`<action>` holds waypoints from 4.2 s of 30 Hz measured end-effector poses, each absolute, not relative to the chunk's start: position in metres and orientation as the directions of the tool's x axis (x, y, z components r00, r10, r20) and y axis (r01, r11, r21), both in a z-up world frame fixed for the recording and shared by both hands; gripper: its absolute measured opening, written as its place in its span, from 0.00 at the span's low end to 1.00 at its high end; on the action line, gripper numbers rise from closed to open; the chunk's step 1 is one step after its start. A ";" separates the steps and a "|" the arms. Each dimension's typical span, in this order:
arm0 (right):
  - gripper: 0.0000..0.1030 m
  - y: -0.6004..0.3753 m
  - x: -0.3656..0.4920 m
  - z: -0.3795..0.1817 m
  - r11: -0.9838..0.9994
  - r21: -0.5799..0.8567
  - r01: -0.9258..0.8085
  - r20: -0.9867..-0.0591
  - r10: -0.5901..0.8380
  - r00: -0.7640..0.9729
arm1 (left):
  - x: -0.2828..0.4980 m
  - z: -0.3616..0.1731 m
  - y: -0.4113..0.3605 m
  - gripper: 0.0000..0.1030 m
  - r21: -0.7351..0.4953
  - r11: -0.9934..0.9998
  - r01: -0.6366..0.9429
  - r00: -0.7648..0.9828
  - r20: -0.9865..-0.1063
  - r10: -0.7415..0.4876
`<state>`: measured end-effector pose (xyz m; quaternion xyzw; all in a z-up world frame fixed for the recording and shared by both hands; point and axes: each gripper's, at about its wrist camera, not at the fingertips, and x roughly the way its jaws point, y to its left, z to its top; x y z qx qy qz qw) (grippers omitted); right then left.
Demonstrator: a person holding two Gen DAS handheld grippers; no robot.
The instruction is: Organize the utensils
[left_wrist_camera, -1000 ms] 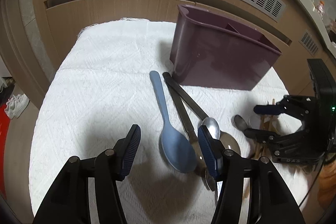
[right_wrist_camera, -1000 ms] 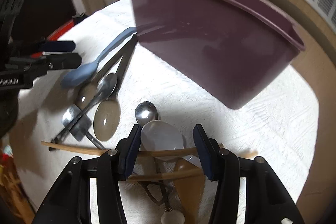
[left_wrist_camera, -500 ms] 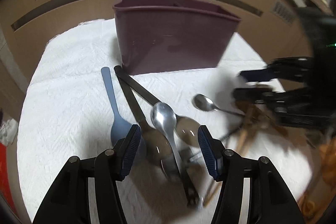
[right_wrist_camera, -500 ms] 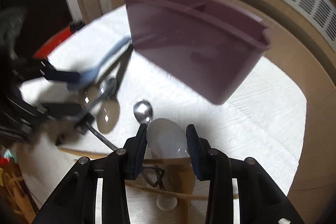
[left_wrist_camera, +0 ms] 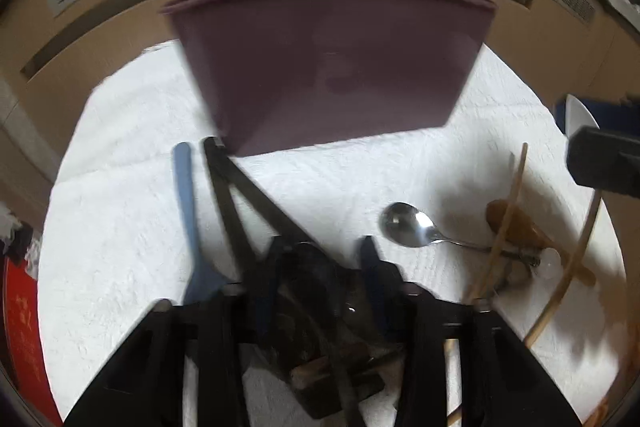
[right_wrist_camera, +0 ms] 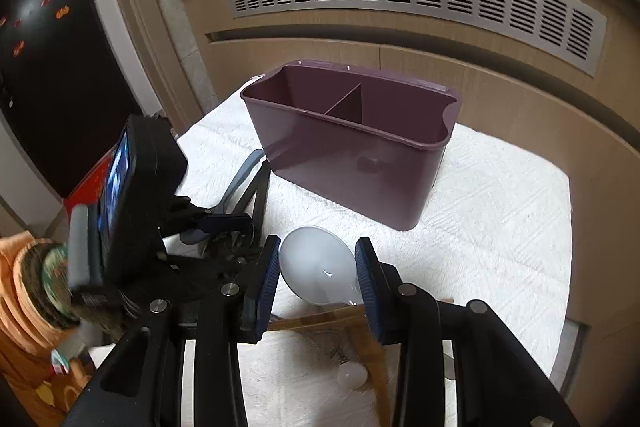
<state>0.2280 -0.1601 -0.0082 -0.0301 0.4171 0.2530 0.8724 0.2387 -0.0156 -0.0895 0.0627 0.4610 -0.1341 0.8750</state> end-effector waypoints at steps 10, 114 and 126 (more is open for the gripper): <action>0.34 -0.167 0.226 -0.008 0.847 0.416 -0.331 -0.705 0.530 0.472 | 0.183 -0.033 0.021 0.25 -0.044 0.965 0.257 0.709 -0.670 -0.219; 0.33 -0.179 0.162 -0.052 0.892 0.142 -0.428 -0.783 0.366 0.503 | 0.213 -0.088 -0.023 0.39 0.100 0.891 0.444 0.500 -0.853 -0.153; 0.33 -0.181 0.161 -0.050 0.895 0.151 -0.419 -0.783 0.367 0.502 | 0.196 -0.075 -0.019 0.29 0.087 0.907 0.412 0.569 -0.802 -0.181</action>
